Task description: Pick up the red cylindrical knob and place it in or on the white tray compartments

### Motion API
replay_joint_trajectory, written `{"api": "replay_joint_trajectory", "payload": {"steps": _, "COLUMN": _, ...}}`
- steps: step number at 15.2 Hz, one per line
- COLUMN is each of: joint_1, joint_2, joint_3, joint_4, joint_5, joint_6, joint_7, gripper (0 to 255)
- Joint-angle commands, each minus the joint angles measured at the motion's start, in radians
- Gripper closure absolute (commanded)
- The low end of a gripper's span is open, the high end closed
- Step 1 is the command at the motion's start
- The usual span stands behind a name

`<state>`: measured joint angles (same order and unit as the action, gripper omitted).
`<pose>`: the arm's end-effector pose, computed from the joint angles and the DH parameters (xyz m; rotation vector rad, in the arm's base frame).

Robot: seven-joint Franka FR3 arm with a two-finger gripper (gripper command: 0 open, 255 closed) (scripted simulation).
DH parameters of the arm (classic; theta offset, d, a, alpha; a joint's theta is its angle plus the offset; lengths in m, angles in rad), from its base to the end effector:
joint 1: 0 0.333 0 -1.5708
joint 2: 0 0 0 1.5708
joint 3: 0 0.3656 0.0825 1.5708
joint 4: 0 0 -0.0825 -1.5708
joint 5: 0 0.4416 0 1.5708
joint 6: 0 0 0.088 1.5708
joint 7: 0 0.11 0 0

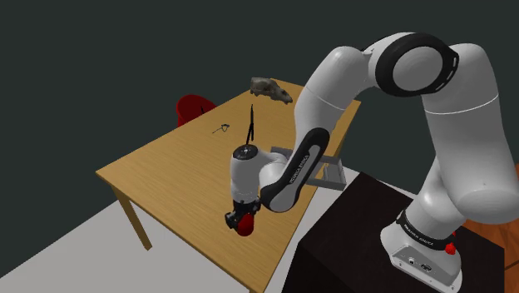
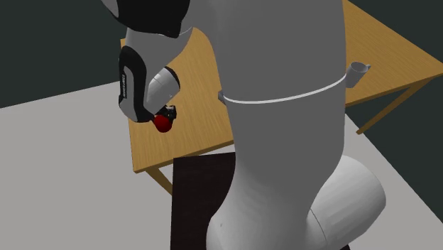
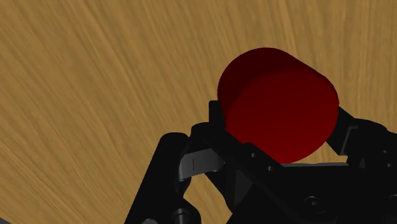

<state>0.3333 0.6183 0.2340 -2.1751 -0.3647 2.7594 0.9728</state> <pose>0.4889 0.3376 0.0941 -3.1348 0.1686 -0.0013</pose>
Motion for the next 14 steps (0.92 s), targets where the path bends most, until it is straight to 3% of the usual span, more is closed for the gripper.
{"api": "replay_joint_trajectory", "payload": {"steps": 1, "joint_1": -0.009, "joint_2": -0.022, "joint_3": 0.011, "joint_4": -0.009, "joint_5": 0.009, "joint_6": -0.015, "joint_7": -0.007, "gripper": 255}}
{"api": "replay_joint_trajectory", "payload": {"steps": 14, "joint_1": -0.074, "joint_2": -0.190, "joint_3": 0.094, "joint_4": -0.054, "joint_5": 0.093, "joint_6": -0.138, "joint_7": -0.068, "gripper": 255}}
